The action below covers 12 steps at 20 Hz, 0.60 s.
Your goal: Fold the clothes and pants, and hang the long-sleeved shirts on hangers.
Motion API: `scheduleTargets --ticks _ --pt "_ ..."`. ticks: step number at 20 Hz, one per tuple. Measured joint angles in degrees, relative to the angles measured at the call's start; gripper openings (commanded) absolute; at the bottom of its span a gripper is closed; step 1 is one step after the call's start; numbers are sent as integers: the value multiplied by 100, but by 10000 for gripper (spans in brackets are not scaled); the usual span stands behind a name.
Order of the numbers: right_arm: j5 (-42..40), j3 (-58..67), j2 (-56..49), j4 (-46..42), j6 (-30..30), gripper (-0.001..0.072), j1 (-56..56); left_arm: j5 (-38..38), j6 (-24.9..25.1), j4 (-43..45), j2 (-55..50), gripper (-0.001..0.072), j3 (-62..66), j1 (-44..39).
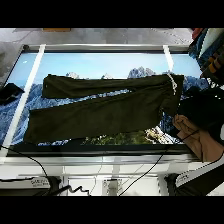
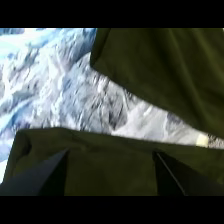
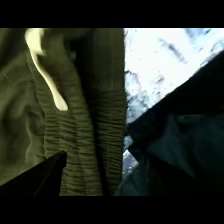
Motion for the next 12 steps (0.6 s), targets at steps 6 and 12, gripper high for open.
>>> scheduleTargets --ticks 6,12 --pt "-195 166 -254 9 -140 567 273 -59 -109 308 -2 580 -498 127" --pt "-308 205 -289 4 -164 566 321 754 -125 -125 -557 702 -896 -35"
